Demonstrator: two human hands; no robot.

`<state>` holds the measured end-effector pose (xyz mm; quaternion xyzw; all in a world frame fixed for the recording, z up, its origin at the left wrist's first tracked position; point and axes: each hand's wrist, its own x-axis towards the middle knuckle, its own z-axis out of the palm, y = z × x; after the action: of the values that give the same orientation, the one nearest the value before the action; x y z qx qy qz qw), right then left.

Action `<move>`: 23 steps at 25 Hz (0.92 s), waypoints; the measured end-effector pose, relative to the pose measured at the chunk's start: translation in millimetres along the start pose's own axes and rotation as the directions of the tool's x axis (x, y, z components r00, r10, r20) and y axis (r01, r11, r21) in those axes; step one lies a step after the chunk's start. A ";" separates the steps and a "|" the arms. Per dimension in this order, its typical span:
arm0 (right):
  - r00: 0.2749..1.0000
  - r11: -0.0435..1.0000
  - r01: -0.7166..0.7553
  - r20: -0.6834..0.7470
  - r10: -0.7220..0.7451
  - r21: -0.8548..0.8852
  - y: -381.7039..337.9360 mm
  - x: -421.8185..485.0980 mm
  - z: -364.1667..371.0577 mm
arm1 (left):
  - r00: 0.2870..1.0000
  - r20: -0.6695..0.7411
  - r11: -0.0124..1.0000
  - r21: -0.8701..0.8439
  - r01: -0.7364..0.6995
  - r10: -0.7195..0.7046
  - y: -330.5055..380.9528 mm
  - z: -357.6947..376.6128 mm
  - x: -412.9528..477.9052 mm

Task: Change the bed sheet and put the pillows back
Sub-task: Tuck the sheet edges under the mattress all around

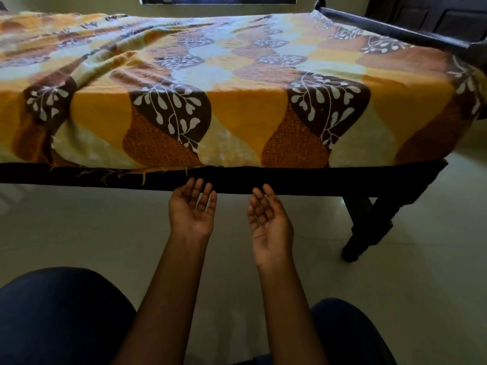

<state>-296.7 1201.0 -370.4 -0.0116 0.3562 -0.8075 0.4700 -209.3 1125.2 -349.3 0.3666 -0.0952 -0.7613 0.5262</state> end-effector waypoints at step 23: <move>0.988 0.983 -0.142 -0.080 0.133 -0.119 148.3 33.2 146.4 | 0.995 -0.098 0.992 0.125 -0.016 0.028 162.5 -65.4 74.4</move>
<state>-152.1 1047.7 -358.6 0.0128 0.4227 -0.7492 0.5097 -60.6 1006.6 -343.8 0.4350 -0.1200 -0.7290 0.5147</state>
